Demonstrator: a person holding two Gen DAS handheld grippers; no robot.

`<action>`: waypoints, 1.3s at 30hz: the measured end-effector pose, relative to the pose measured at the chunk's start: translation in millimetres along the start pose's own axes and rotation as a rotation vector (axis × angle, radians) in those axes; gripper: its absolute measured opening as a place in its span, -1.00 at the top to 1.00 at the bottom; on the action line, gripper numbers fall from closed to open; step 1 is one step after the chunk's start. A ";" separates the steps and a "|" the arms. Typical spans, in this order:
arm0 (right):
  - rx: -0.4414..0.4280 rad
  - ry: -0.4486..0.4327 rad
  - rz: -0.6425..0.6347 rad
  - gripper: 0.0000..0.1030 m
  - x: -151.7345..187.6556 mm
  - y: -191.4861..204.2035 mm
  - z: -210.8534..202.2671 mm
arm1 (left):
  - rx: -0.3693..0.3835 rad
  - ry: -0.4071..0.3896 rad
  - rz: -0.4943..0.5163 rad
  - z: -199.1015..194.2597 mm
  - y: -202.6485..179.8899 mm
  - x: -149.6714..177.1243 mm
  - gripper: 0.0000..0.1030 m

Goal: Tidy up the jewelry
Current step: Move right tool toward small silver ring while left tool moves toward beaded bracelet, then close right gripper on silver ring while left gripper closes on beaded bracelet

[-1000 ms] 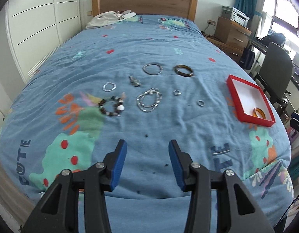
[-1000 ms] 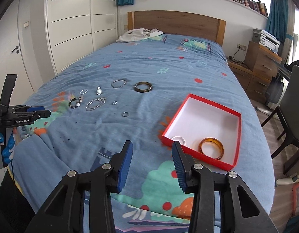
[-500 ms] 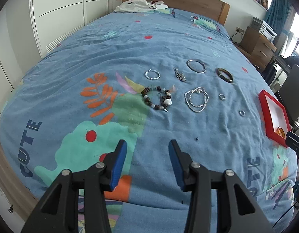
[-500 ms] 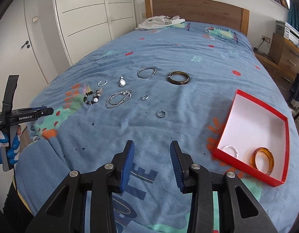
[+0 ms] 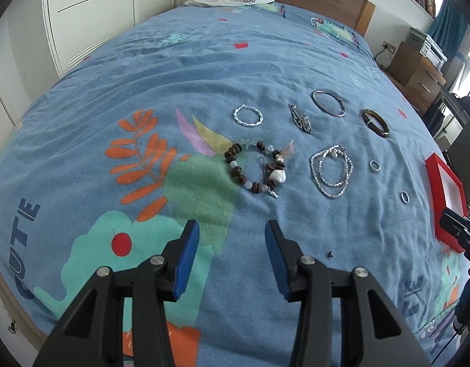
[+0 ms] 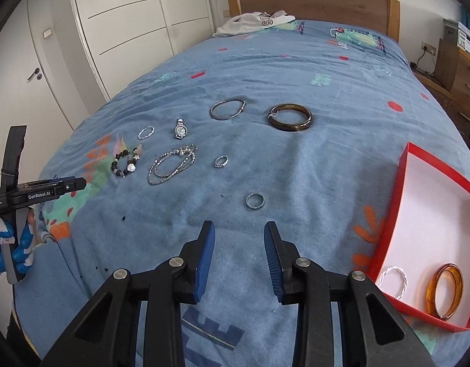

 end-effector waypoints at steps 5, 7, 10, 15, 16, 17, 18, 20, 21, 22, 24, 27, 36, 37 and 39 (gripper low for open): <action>-0.027 0.003 0.002 0.37 -11.4 7.3 20.1 | 0.003 0.003 -0.014 16.3 5.4 -13.8 0.17; -0.037 0.002 -0.002 0.38 -18.0 11.8 29.0 | 0.002 0.001 -0.015 22.0 6.3 -19.3 0.17; -0.053 -0.001 -0.007 0.39 -28.6 18.3 42.5 | 0.004 0.003 -0.027 32.2 8.5 -28.5 0.17; -0.064 0.002 -0.014 0.39 -44.3 26.8 68.4 | -0.001 0.021 -0.038 54.7 11.3 -38.5 0.17; -0.064 0.004 -0.015 0.39 -47.4 27.8 74.5 | 0.000 0.026 -0.038 59.2 11.3 -39.4 0.17; -0.066 0.005 -0.014 0.39 -49.7 28.7 79.5 | 0.001 0.031 -0.038 63.3 10.7 -40.6 0.17; -0.067 0.007 -0.015 0.39 -51.8 29.4 84.4 | 0.007 0.035 -0.039 67.1 9.6 -41.5 0.17; -0.066 0.012 -0.017 0.39 -55.5 29.9 93.8 | 0.012 0.044 -0.039 74.5 7.2 -43.7 0.17; -0.064 0.016 -0.018 0.39 -57.9 30.4 98.0 | 0.009 0.047 -0.038 77.9 6.4 -44.6 0.17; -0.062 0.020 -0.019 0.39 -59.5 30.2 102.4 | 0.007 0.050 -0.041 81.4 6.3 -45.1 0.17; -0.059 0.026 -0.022 0.39 -62.5 30.0 110.9 | 0.003 0.057 -0.050 86.9 6.8 -45.4 0.18; -0.058 0.035 -0.019 0.39 -64.4 30.0 121.7 | -0.005 0.050 -0.037 89.0 5.0 -45.2 0.19; -0.052 0.016 0.021 0.52 -64.5 22.9 127.7 | -0.016 0.042 -0.011 89.5 2.9 -43.7 0.41; -0.052 0.010 0.023 0.52 -64.4 22.6 125.6 | -0.017 0.041 -0.011 89.6 3.1 -43.2 0.41; -0.046 -0.003 0.016 0.52 -64.7 22.7 120.9 | -0.019 0.039 -0.011 89.8 2.8 -42.6 0.41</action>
Point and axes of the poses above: each gripper's, at about its wrist camera, not at the fingertips, and z roughly the way its jaws point, y to its left, x to its underside, the point moved 6 cm from there along z, roughly the way its jaws point, and after that the axes turned 3 degrees about -z, right-handed, at the moved point
